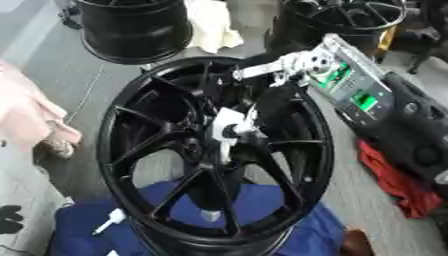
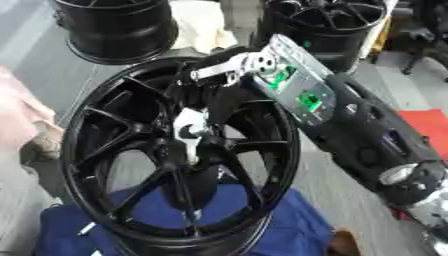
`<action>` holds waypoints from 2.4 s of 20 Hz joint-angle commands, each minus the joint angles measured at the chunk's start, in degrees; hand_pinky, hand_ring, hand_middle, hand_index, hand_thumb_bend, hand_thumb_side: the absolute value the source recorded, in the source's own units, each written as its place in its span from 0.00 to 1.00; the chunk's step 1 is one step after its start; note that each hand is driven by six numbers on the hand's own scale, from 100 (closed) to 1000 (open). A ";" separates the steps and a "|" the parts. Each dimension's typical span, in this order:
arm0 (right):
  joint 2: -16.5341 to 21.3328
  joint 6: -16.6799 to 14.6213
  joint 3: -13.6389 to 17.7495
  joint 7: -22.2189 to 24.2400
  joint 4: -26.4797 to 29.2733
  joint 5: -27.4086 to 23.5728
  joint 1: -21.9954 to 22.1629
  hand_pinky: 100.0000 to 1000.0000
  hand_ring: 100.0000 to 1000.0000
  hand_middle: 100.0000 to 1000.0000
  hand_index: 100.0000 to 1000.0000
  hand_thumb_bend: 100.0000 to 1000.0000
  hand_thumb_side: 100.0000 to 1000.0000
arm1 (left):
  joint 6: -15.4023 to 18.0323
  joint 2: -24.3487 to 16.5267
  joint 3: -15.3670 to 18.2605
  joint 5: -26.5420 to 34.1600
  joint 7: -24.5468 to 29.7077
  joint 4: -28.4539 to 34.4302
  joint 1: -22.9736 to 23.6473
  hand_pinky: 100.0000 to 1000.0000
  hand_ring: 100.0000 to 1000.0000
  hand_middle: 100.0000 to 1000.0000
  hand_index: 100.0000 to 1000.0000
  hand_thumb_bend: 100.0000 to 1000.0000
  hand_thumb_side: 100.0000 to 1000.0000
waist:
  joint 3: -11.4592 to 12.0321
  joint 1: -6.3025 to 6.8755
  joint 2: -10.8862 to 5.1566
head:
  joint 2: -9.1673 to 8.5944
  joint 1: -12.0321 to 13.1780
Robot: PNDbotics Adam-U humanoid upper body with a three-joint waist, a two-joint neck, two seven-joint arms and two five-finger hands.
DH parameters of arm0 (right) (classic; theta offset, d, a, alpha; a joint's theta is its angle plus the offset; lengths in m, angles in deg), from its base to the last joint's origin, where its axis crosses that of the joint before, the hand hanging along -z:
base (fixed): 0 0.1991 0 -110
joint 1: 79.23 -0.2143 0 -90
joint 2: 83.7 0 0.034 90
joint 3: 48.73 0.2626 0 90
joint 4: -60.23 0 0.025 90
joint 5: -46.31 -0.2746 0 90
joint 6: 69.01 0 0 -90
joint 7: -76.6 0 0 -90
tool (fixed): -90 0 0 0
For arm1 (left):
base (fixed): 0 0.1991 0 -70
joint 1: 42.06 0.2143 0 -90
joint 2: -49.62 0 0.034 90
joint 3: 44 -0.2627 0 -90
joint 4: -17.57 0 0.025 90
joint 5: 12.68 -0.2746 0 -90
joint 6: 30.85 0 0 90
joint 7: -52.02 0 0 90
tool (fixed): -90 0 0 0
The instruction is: Pull the pin out of the wheel hub.
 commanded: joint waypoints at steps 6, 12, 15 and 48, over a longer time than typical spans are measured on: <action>0.21 -0.77 0.78 0.37 -0.40 2.94 -0.44 0.79 0.81 0.82 0.96 0.29 0.37 | 4.98 -1.30 -0.05 -0.15 5.16 1.00 -0.44 0.71 0.61 0.58 0.76 0.20 0.75 | 0.10 0.40 -0.65 | -0.08 -0.05; -0.70 -1.26 0.33 0.38 -1.29 4.00 0.16 0.77 0.78 0.79 0.94 0.28 0.38 | 5.01 -1.29 -0.06 -0.16 5.23 1.00 -0.42 0.71 0.61 0.58 0.76 0.20 0.75 | 0.12 0.42 -0.65 | -0.02 -0.10; -1.22 -1.67 0.13 0.38 -1.80 4.49 0.41 0.75 0.76 0.77 0.93 0.28 0.38 | 5.04 -1.28 -0.07 -0.17 5.25 0.99 -0.43 0.71 0.61 0.58 0.76 0.20 0.75 | 0.14 0.44 -0.63 | 0.02 -0.16; 1.95 -1.28 1.60 -6.90 7.39 3.93 -1.62 0.30 0.34 0.32 0.49 0.00 0.17 | 5.46 -1.37 -0.26 -0.53 5.18 0.47 -0.16 0.71 0.62 0.58 0.76 0.19 0.75 | 0.05 0.38 -0.96 | 0.38 -0.41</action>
